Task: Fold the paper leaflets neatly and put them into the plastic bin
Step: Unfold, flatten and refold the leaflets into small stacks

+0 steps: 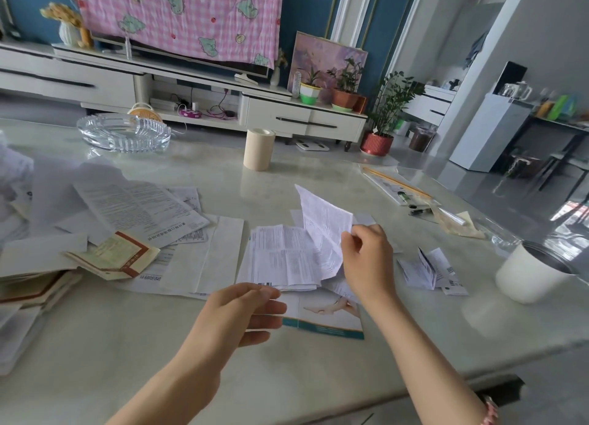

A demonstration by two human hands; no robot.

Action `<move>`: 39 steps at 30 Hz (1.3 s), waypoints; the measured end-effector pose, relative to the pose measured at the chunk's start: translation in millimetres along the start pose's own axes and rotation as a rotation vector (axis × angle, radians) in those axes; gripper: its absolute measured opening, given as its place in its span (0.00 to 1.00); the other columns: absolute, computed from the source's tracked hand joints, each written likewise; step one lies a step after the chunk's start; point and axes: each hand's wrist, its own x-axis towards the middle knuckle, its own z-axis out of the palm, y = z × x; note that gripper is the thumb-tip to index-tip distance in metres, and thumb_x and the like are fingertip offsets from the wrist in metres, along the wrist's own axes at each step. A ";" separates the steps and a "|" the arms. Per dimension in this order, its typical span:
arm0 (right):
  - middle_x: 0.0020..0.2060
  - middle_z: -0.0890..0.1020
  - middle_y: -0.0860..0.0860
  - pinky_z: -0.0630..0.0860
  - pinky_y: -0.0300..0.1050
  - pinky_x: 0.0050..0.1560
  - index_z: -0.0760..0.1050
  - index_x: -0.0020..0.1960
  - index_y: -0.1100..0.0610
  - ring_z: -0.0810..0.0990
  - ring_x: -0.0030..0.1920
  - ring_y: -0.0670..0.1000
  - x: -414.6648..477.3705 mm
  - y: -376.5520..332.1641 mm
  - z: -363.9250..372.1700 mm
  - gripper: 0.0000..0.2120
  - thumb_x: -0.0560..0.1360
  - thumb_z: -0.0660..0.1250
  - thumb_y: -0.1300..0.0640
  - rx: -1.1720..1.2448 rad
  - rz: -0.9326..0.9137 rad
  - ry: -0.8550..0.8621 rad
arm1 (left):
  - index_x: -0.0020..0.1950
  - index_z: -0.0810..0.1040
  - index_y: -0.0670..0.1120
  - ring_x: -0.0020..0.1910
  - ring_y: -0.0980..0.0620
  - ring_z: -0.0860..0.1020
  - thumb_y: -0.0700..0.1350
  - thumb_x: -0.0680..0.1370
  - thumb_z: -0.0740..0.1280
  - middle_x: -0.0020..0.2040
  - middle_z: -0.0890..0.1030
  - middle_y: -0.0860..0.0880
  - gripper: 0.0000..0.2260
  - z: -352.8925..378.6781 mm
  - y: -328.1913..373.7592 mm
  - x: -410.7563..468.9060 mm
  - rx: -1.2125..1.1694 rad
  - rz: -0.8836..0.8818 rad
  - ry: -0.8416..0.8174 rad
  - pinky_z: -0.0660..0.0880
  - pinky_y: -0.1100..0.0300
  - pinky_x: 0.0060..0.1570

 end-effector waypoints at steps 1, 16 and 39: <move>0.29 0.63 0.49 0.62 0.29 0.30 0.56 0.28 0.54 0.63 0.29 0.46 -3.8 0.8 -4.1 0.23 0.75 0.61 0.67 0.027 0.053 0.022 | 0.46 0.81 0.42 0.37 0.50 0.82 0.41 0.78 0.63 0.40 0.85 0.46 0.08 -0.1 -0.1 -0.6 0.001 -0.003 0.001 0.76 0.59 0.40; 0.32 0.75 0.47 0.72 0.42 0.40 0.72 0.35 0.58 0.73 0.37 0.47 -10.0 -16.8 -60.0 0.13 0.75 0.69 0.54 0.812 0.484 0.408 | 0.46 0.80 0.42 0.45 0.48 0.81 0.40 0.79 0.62 0.45 0.84 0.46 0.07 -5.1 -2.8 -13.1 0.039 0.107 0.092 0.77 0.54 0.48; 0.49 0.84 0.52 0.79 0.45 0.53 0.77 0.57 0.57 0.82 0.48 0.50 -42.7 -41.5 -72.5 0.16 0.70 0.63 0.64 1.304 0.635 -0.285 | 0.57 0.78 0.47 0.48 0.48 0.83 0.47 0.73 0.65 0.50 0.84 0.46 0.13 -8.4 7.5 -18.7 -0.449 0.047 -0.162 0.78 0.51 0.48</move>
